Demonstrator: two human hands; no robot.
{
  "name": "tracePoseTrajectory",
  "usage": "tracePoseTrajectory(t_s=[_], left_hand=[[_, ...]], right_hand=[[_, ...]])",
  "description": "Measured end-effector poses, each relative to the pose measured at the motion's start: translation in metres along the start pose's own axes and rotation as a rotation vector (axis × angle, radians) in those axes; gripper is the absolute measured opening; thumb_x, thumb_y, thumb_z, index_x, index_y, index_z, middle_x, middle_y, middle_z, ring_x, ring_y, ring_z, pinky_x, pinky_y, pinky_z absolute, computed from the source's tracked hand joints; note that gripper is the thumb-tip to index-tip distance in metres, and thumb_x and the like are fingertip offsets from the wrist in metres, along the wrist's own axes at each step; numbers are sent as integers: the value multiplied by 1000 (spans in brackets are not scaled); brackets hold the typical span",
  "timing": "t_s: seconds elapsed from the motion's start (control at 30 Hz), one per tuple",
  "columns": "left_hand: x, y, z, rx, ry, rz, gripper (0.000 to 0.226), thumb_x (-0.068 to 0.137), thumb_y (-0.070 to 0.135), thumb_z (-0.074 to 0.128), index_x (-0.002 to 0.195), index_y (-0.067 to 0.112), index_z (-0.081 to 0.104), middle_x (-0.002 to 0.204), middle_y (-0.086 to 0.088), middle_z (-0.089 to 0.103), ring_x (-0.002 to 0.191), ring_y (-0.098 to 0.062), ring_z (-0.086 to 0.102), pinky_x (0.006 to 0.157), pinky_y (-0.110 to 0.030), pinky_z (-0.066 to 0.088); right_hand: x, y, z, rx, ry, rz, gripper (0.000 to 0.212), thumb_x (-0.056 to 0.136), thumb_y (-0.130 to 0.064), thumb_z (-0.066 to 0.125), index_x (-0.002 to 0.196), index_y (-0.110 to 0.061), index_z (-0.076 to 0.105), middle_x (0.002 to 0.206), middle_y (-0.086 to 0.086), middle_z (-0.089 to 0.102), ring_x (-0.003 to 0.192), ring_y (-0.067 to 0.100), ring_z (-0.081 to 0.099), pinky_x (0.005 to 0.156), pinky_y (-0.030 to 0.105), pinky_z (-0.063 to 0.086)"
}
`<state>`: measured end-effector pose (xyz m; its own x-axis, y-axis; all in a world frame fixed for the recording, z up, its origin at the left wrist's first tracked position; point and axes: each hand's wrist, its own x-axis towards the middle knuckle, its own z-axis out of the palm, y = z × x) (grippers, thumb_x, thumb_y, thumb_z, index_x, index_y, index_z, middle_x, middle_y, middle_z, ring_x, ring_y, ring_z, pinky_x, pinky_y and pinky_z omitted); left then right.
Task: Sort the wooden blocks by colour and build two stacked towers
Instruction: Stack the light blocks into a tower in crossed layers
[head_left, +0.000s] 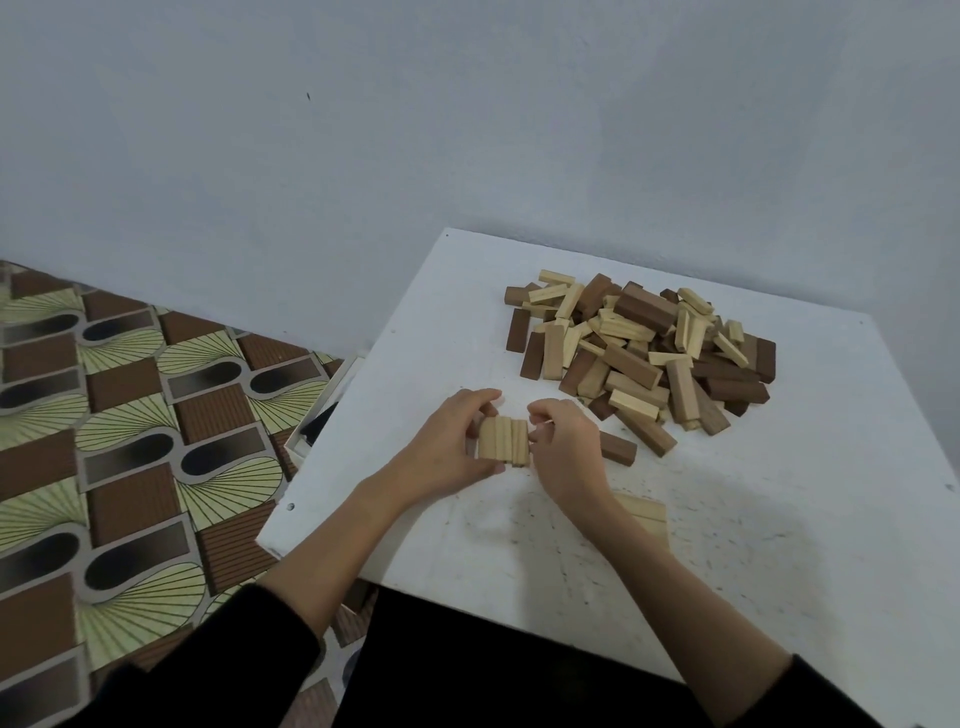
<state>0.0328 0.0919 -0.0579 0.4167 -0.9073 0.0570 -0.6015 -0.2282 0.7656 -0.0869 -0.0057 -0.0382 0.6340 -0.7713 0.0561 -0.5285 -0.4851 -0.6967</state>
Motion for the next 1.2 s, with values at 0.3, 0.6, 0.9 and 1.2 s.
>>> tracePoseTrajectory(t_s=[0.3,0.6,0.9,1.2], left_hand=[[1,-1,-2,-69,-29,-26,79,71,10,81,138,19,40,112,11,53,82,-3,49,66,-7,41],[-2,1,-1,-103,-12,-41,78,71,8,80,137,21,41,103,28,47,86,-14,50,66,-12,46],[-3,7,-3,-125,-13,-61,82,70,9,81,139,20,36,107,14,50,82,-8,51,64,-11,46],[-1,41,1,-104,4,80,83,69,15,83,136,29,37,109,14,55,101,0,40,77,0,29]], right_hand=[[-1,3,-7,-42,-320,-167,72,75,-3,72,139,-7,38,133,8,49,117,21,49,102,43,41],[1,0,-12,-28,-299,-249,68,77,-5,72,136,-4,40,124,10,54,107,18,48,98,39,39],[3,-3,-15,-34,-342,-284,75,75,-9,76,139,-6,37,123,9,54,92,2,36,90,25,36],[-3,11,-58,-80,-271,-357,76,74,-17,75,140,-17,38,114,-8,55,102,-1,39,90,19,34]])
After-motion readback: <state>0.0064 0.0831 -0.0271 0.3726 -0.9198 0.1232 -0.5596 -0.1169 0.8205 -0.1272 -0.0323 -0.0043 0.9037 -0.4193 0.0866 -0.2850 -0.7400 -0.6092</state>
